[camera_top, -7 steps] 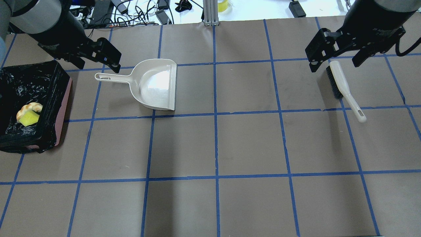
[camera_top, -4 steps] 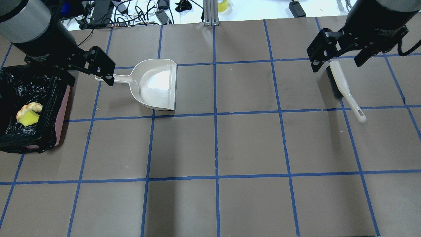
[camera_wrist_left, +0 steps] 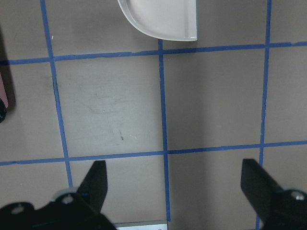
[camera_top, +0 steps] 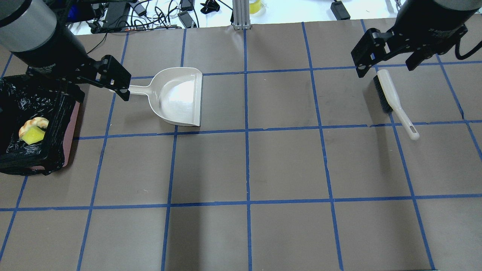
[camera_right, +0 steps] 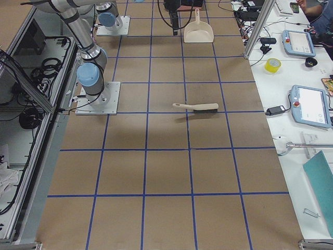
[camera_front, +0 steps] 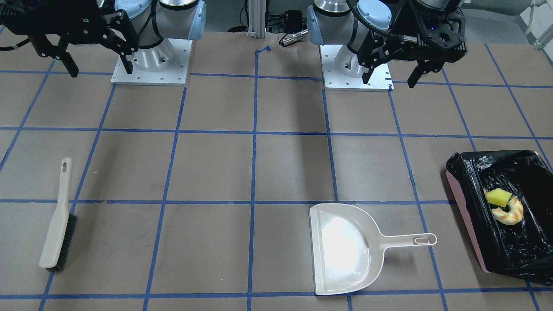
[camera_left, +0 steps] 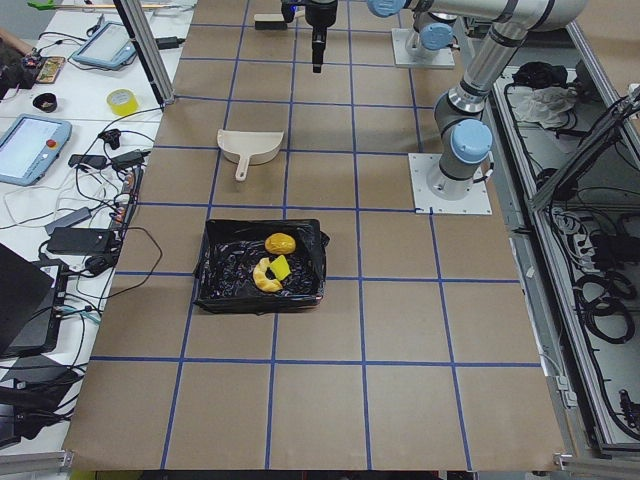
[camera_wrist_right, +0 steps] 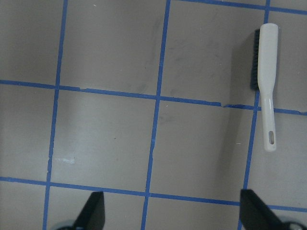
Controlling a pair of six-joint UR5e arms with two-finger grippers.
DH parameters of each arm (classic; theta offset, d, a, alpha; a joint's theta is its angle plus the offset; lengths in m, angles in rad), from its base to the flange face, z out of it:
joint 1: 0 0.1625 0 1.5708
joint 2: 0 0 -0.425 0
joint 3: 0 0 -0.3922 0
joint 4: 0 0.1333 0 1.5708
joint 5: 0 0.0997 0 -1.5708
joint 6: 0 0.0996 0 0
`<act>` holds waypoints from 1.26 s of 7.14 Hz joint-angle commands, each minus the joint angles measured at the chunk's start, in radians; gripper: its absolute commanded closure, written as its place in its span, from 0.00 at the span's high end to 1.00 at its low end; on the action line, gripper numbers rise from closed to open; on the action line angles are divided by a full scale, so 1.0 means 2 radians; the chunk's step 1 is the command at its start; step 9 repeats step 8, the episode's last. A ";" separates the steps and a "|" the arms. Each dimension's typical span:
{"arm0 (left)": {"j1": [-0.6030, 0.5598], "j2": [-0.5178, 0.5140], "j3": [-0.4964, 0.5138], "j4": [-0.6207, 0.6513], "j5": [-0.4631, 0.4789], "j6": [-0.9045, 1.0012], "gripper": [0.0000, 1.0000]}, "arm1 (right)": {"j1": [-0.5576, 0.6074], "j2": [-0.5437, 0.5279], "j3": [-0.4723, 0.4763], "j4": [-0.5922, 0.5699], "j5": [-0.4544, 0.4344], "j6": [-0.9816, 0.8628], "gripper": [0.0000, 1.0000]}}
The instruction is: Sweep and dump trash into bin
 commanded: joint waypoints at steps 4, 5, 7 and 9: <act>0.001 0.000 -0.002 0.003 0.005 -0.002 1.00 | 0.000 -0.002 0.009 -0.009 0.001 0.000 1.00; 0.001 0.001 -0.001 0.002 0.006 -0.002 1.00 | 0.000 -0.003 0.012 -0.009 0.001 0.000 1.00; 0.001 0.000 -0.001 0.004 0.005 -0.001 1.00 | 0.000 -0.004 0.012 -0.009 0.000 0.000 1.00; 0.001 0.000 0.000 0.003 0.005 -0.001 1.00 | 0.000 -0.003 0.012 -0.009 0.000 0.000 1.00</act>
